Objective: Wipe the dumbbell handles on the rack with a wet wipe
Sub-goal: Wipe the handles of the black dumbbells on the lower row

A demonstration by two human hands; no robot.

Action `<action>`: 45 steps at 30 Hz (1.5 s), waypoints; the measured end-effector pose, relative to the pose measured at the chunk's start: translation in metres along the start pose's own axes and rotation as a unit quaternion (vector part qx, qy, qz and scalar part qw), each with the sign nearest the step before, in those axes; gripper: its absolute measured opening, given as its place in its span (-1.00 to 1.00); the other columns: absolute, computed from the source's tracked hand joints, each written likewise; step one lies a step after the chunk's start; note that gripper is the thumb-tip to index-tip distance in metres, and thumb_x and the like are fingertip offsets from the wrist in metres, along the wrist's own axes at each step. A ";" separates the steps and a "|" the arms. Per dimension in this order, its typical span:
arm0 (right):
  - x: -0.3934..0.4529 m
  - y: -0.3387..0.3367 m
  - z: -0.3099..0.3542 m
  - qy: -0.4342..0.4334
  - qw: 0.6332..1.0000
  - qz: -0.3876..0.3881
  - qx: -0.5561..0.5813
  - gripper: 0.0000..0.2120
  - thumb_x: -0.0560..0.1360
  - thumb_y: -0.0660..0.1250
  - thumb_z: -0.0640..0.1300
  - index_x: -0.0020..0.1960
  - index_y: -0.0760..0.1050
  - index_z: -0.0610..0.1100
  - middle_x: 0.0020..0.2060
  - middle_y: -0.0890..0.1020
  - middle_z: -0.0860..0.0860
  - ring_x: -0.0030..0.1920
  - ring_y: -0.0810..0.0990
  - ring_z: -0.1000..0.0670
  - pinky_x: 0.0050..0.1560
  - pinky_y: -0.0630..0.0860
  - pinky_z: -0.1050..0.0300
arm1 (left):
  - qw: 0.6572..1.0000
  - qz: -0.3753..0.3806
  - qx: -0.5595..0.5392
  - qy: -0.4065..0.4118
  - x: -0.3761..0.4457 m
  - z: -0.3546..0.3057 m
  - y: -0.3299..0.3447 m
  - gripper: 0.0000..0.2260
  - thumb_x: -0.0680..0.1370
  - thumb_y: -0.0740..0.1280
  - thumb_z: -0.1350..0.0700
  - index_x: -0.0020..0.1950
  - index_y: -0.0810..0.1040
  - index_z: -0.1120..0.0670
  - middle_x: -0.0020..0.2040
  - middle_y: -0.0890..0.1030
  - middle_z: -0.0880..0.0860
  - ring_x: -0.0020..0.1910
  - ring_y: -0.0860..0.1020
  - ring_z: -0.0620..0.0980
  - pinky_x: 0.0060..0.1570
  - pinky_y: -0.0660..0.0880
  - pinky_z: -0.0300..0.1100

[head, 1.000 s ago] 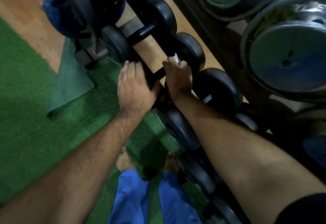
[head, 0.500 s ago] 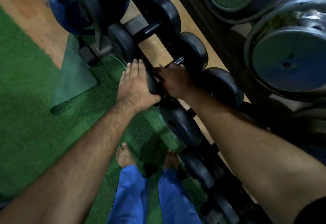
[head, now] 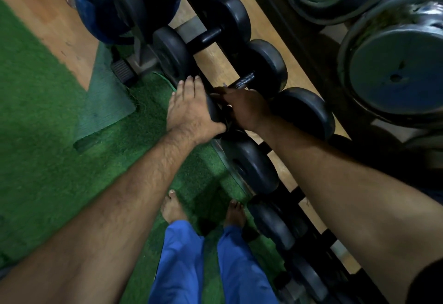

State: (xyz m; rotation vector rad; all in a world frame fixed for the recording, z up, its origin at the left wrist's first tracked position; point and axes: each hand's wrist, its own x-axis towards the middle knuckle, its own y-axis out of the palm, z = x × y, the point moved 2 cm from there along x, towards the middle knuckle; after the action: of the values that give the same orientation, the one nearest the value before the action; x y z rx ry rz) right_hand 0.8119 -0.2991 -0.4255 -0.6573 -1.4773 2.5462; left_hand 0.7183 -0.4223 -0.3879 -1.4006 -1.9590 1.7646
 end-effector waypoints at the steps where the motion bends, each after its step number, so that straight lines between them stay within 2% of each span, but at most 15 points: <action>1: -0.003 0.000 0.000 -0.018 1.000 0.011 0.000 -0.57 0.60 0.20 -0.01 0.46 0.39 0.12 0.44 0.44 0.08 0.30 0.53 -0.07 0.16 0.42 0.17 | 1.000 -0.002 0.003 0.000 0.000 0.000 0.000 0.15 0.27 0.48 -0.28 0.60 -0.13 0.13 0.61 -0.06 0.09 0.59 -0.08 0.08 0.56 -0.05 0.00; 5: -0.001 0.006 -0.008 -0.008 0.999 0.037 -0.014 -0.52 0.58 0.14 0.01 0.50 0.31 0.16 0.53 0.28 0.11 0.37 0.46 -0.11 0.23 0.48 -0.03 | 1.000 -0.003 0.007 0.002 0.001 0.001 0.001 0.15 0.27 0.47 -0.29 0.60 -0.12 0.13 0.61 -0.05 0.10 0.59 -0.07 0.09 0.55 -0.04 0.02; 9: 0.003 0.005 0.000 0.013 0.999 0.052 0.010 -0.52 0.58 0.00 0.21 0.47 0.31 0.19 0.37 0.50 0.02 0.25 0.55 -0.15 0.10 0.45 0.11 | 1.000 -0.002 0.019 0.002 0.000 0.001 -0.001 0.15 0.27 0.47 -0.30 0.60 -0.12 0.13 0.61 -0.05 0.10 0.59 -0.07 0.09 0.55 -0.04 0.02; 13: 0.006 -0.001 0.002 0.002 0.998 0.052 -0.017 -0.62 0.63 0.08 0.14 0.42 0.37 0.16 0.28 0.57 0.02 0.15 0.58 -0.05 0.05 0.47 0.12 | 0.999 0.008 0.039 -0.001 0.000 0.001 -0.004 0.14 0.28 0.47 -0.31 0.60 -0.12 0.12 0.61 -0.04 0.10 0.59 -0.06 0.08 0.55 -0.06 0.02; 16: -0.001 -0.001 -0.016 -0.011 0.998 -0.037 0.052 -0.74 0.59 0.08 0.00 0.15 0.49 0.04 0.02 0.60 0.10 -0.02 0.57 0.11 0.02 0.51 0.09 | 0.997 0.025 0.077 -0.018 0.000 -0.002 -0.008 0.13 0.30 0.46 -0.33 0.60 -0.12 0.12 0.62 -0.04 0.09 0.59 -0.05 0.07 0.55 -0.09 0.07; 18: 0.000 0.005 -0.018 -0.002 0.996 -0.076 0.057 -0.80 0.52 0.09 -0.11 0.02 0.47 -0.01 -0.06 0.56 0.10 -0.07 0.55 0.08 0.02 0.52 0.00 | 0.993 0.043 0.101 -0.038 0.002 -0.007 -0.011 0.13 0.31 0.47 -0.31 0.60 -0.11 0.14 0.62 -0.04 0.11 0.59 -0.06 0.08 0.54 -0.10 0.10; 22: -0.001 0.013 0.001 -0.003 0.999 -0.040 -0.030 -0.62 0.53 -0.02 0.15 0.25 0.39 0.11 0.16 0.57 0.07 0.02 0.63 -0.09 -0.12 0.52 0.08 | 0.987 0.059 0.142 -0.040 0.008 -0.018 -0.015 0.09 0.34 0.47 -0.26 0.59 -0.07 0.18 0.61 0.00 0.16 0.59 -0.07 0.12 0.54 -0.09 0.11; 24: -0.006 0.009 -0.010 -0.031 0.997 -0.069 -0.022 -0.63 0.59 0.16 0.00 0.37 0.45 0.04 0.29 0.56 0.06 0.10 0.63 -0.06 0.03 0.53 0.18 | 0.987 0.062 0.145 -0.024 0.012 -0.020 -0.015 0.06 0.34 0.48 -0.24 0.59 -0.04 0.18 0.60 0.02 0.17 0.59 -0.06 0.12 0.54 -0.09 0.10; 26: -0.006 0.005 -0.027 -0.011 0.994 -0.103 0.029 -0.63 0.57 0.27 -0.15 0.37 0.52 -0.08 0.33 0.55 -0.03 0.25 0.57 -0.03 0.26 0.38 0.32 | 0.989 0.064 0.132 -0.005 0.015 -0.020 -0.014 0.07 0.33 0.49 -0.24 0.59 -0.03 0.18 0.59 0.04 0.18 0.59 -0.03 0.12 0.55 -0.07 0.07; 30: -0.002 0.003 -0.028 0.004 0.996 -0.057 0.074 -0.60 0.63 0.15 -0.02 0.41 0.49 -0.08 0.42 0.47 -0.06 0.42 0.43 0.00 0.43 0.30 0.25 | 0.991 0.072 0.110 0.010 0.020 -0.020 -0.016 0.06 0.33 0.49 -0.24 0.58 -0.01 0.20 0.58 0.07 0.19 0.58 0.00 0.13 0.55 -0.04 0.05; 33: 0.000 0.003 -0.031 -0.014 0.995 -0.081 0.057 -0.64 0.62 0.22 -0.08 0.39 0.51 -0.10 0.38 0.51 -0.05 0.39 0.45 0.04 0.38 0.16 0.48 | 0.990 0.081 0.113 0.000 0.019 -0.021 -0.017 0.05 0.32 0.48 -0.25 0.58 0.02 0.20 0.58 0.06 0.19 0.58 -0.01 0.13 0.55 -0.05 0.05; 37: 0.006 0.011 -0.043 -0.018 0.993 -0.109 0.031 -0.65 0.57 0.29 -0.07 0.33 0.56 -0.11 0.27 0.60 0.03 0.29 0.54 0.09 0.35 0.36 0.29 | 0.991 0.079 0.111 0.001 0.018 -0.021 -0.016 0.05 0.31 0.45 -0.30 0.57 0.04 0.19 0.58 0.07 0.19 0.58 -0.01 0.13 0.55 -0.05 0.05; 41: 0.001 0.001 -0.044 0.026 0.990 -0.139 -0.011 -0.69 0.62 0.14 -0.16 0.21 0.58 -0.20 0.18 0.60 -0.07 0.14 0.53 0.07 0.07 0.19 0.61 | 0.991 0.067 0.115 0.007 0.015 -0.021 -0.014 0.06 0.30 0.42 -0.36 0.57 0.06 0.19 0.57 0.09 0.19 0.58 -0.01 0.14 0.54 -0.06 0.05; 42: -0.001 -0.001 -0.039 0.023 0.989 -0.145 -0.006 -0.67 0.61 0.10 -0.16 0.19 0.59 -0.19 0.19 0.59 -0.09 0.13 0.53 0.04 0.10 0.22 0.58 | 0.991 0.063 0.115 0.007 0.015 -0.021 -0.015 0.06 0.30 0.41 -0.36 0.56 0.06 0.19 0.57 0.10 0.20 0.58 -0.01 0.14 0.54 -0.06 0.05; 45: -0.001 0.001 -0.033 0.000 0.994 -0.103 -0.043 -0.59 0.59 0.11 -0.17 0.39 0.49 -0.08 0.35 0.50 -0.04 0.27 0.55 -0.10 0.25 0.48 0.06 | 0.991 0.059 0.117 0.005 0.015 -0.023 -0.014 0.06 0.29 0.41 -0.37 0.56 0.07 0.19 0.56 0.11 0.20 0.57 0.00 0.15 0.54 -0.05 0.06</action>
State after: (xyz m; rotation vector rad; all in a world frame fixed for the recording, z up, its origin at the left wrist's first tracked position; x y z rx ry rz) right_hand 0.8269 -0.2738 -0.4399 -0.4872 -1.5743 2.3393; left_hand 0.7176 -0.3936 -0.3762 -1.4665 -1.6295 1.9603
